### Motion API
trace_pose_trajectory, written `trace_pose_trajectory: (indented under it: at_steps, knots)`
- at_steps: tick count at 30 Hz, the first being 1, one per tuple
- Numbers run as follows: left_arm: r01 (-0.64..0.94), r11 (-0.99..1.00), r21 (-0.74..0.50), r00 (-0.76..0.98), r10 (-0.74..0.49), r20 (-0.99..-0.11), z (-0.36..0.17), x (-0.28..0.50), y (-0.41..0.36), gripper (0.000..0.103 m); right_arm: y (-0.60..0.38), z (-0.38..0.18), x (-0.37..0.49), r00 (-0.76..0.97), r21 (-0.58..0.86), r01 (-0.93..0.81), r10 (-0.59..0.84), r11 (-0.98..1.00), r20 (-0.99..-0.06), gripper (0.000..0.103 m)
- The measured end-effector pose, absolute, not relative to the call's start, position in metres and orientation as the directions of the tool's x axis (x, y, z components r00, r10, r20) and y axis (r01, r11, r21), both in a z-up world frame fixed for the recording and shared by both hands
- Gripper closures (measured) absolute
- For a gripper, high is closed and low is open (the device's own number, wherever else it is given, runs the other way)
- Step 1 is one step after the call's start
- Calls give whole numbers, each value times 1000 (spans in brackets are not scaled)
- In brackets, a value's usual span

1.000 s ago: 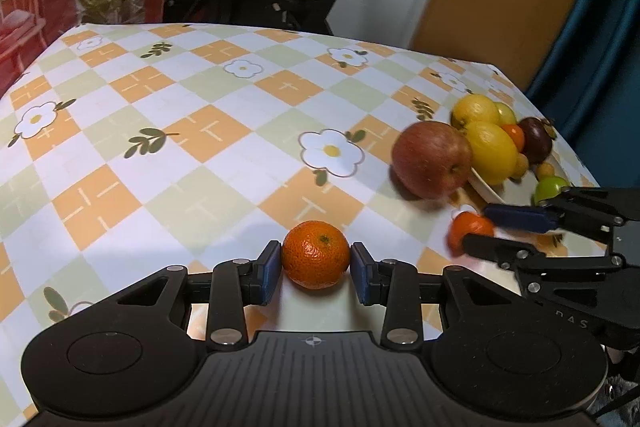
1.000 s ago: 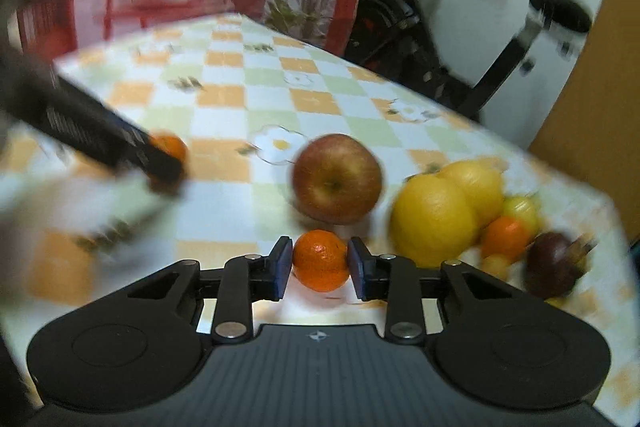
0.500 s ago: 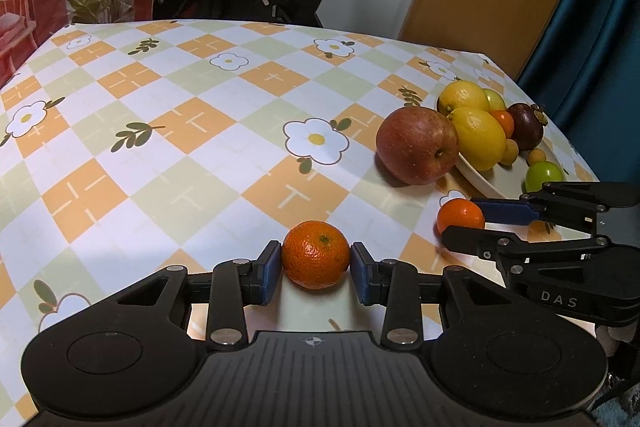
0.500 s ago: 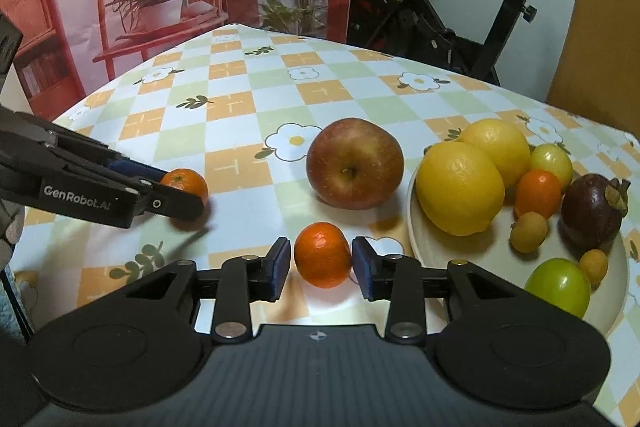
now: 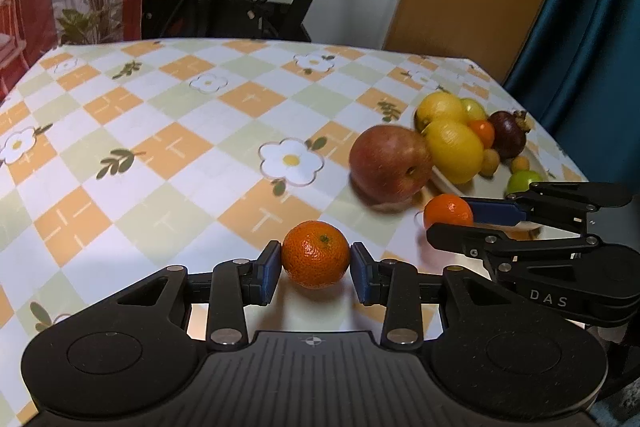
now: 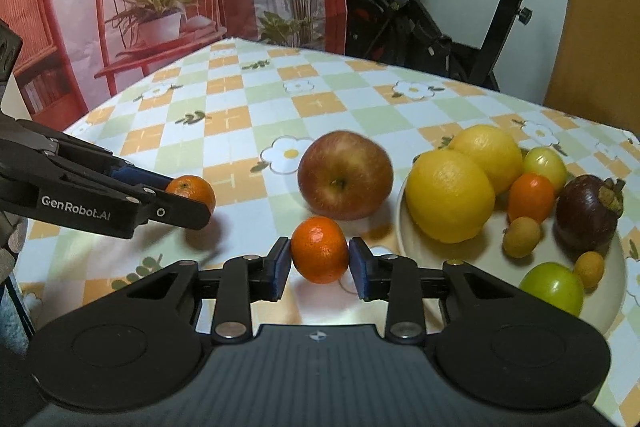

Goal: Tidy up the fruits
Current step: 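Carry both tangerines toward the beige plate with both tools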

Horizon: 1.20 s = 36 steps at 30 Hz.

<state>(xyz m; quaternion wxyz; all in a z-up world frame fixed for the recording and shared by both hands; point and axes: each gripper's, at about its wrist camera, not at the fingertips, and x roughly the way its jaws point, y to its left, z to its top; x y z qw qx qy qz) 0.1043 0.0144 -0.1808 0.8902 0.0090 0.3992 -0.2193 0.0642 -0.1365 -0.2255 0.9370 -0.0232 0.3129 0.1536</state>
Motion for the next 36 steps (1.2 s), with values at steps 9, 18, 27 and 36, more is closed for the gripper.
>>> trace_pose_trajectory:
  at_steps: [9, 18, 27, 36]
  knots:
    - [429, 892, -141, 605, -400, -689, -159, 100, -6, 64, -157, -208, 53, 805, 68, -276, 269, 959, -529, 69]
    - [477, 868, -138, 598, -436, -673, -148, 100, -38, 64, -192, -197, 44, 846, 93, -220, 237, 971, -478, 69]
    - [538, 833, -126, 574, -472, -669, -144, 101, -77, 64, -232, -196, 37, 875, 135, -144, 190, 980, -445, 69]
    - [595, 794, -123, 551, -515, -656, -144, 104, -116, 64, -278, -197, 28, 898, 165, -50, 117, 985, -425, 69]
